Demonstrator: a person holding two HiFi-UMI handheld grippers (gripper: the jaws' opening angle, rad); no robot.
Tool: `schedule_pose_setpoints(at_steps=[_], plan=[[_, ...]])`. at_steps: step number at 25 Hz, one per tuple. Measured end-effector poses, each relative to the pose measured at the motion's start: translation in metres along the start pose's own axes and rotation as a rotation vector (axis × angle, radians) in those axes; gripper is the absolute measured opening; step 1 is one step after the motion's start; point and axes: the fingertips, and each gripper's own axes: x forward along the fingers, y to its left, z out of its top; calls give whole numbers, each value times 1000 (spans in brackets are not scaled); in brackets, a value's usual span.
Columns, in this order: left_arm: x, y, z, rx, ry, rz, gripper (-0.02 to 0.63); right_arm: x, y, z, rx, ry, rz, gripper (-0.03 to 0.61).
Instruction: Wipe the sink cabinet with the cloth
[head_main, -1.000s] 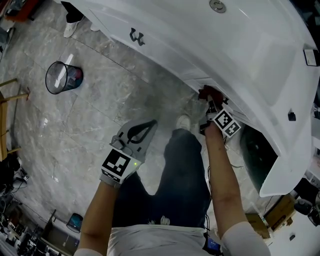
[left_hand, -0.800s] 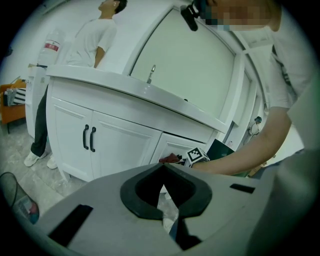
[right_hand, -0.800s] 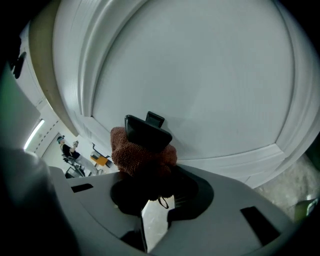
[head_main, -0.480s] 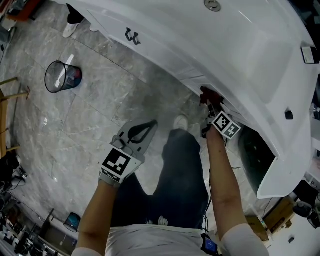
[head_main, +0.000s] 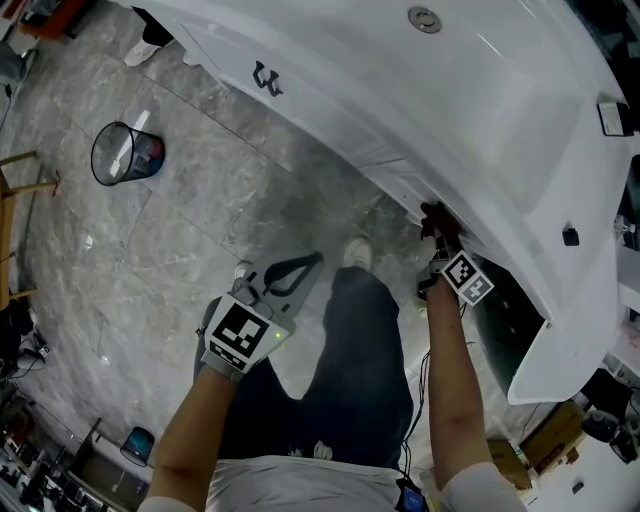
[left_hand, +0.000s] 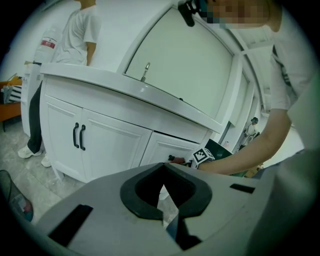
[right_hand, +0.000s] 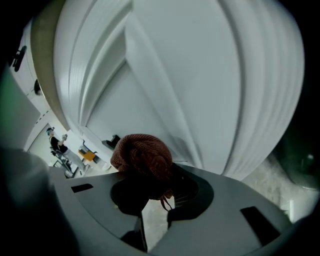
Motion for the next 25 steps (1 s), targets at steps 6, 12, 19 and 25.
schedule_pose_setpoints(at_steps=[6, 12, 19, 25], plan=[[1, -6, 2, 15, -4, -24, 9, -17, -16, 8, 1, -9, -35, 86], [-4, -3, 3, 0, -26, -26, 9, -21, -9, 14, 0, -23, -109, 86], [-27, -2, 10, -53, -61, -10, 9, -37, 27, 38, -226, -9, -159, 86], [-51, 13, 10, -99, -99, 26, 9, -35, 57, 45, -340, -3, -171, 86]])
